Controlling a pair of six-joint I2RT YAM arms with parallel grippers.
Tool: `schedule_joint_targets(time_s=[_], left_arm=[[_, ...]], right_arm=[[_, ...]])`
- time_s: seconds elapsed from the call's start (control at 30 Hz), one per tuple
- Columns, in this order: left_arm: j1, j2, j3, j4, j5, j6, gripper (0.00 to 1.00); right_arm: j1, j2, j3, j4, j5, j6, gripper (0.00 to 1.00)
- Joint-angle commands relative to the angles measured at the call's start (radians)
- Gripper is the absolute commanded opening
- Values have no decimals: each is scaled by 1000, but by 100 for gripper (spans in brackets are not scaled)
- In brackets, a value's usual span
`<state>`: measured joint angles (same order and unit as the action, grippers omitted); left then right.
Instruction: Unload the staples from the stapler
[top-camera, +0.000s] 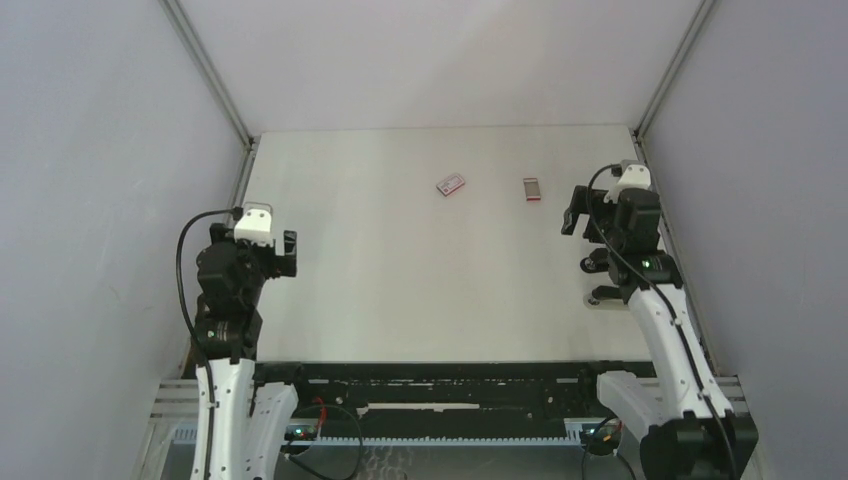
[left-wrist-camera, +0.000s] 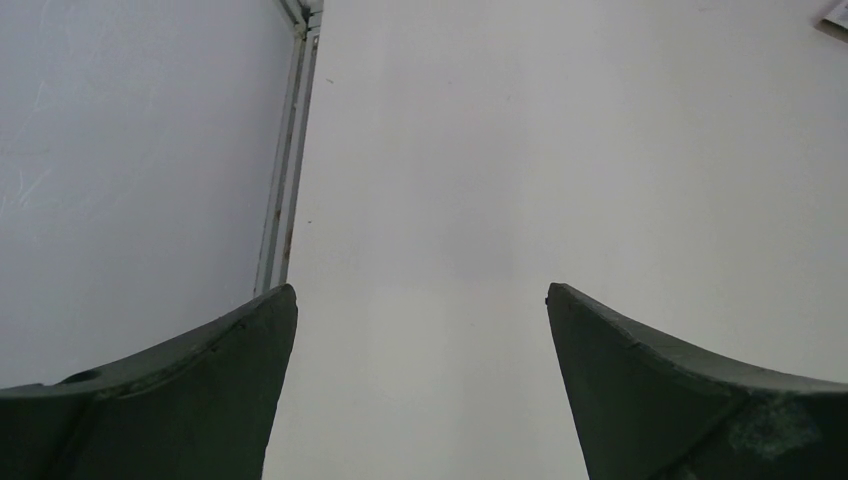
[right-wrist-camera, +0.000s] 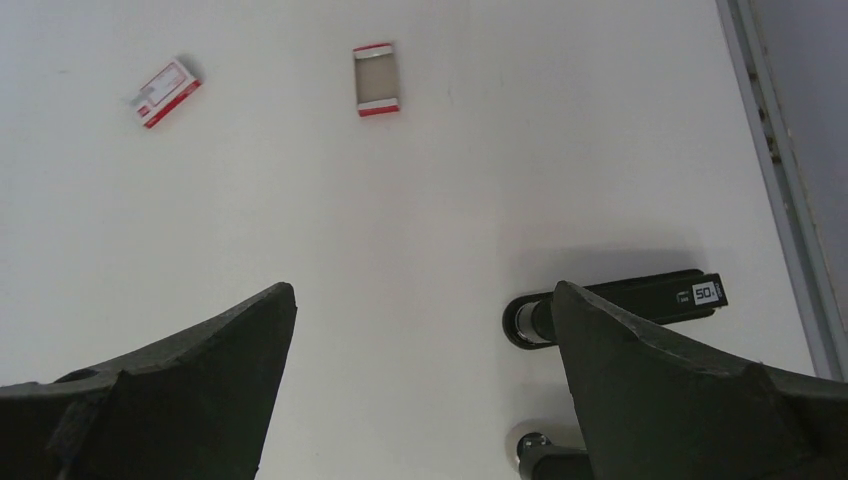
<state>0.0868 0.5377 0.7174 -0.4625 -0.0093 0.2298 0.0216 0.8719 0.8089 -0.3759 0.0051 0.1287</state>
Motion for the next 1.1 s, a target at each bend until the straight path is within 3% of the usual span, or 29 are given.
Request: schedule_joint_targets(time_s=[0.0,0.2,0.73,1.07], left_arm=[[-8,46,71,3,113,71,100],[-9,61,16,27,219,34,100],[-13,63,-19,38,205,24,100],[-13,60,-24,39,205,25,100]], right_arm=[[-23,136,125,-35,108,93,100],[-127,240,164,-78,62,209,100],[-398,334,30,-38,-77,302,100],[-453,395,-8,-14,-90,283,100]])
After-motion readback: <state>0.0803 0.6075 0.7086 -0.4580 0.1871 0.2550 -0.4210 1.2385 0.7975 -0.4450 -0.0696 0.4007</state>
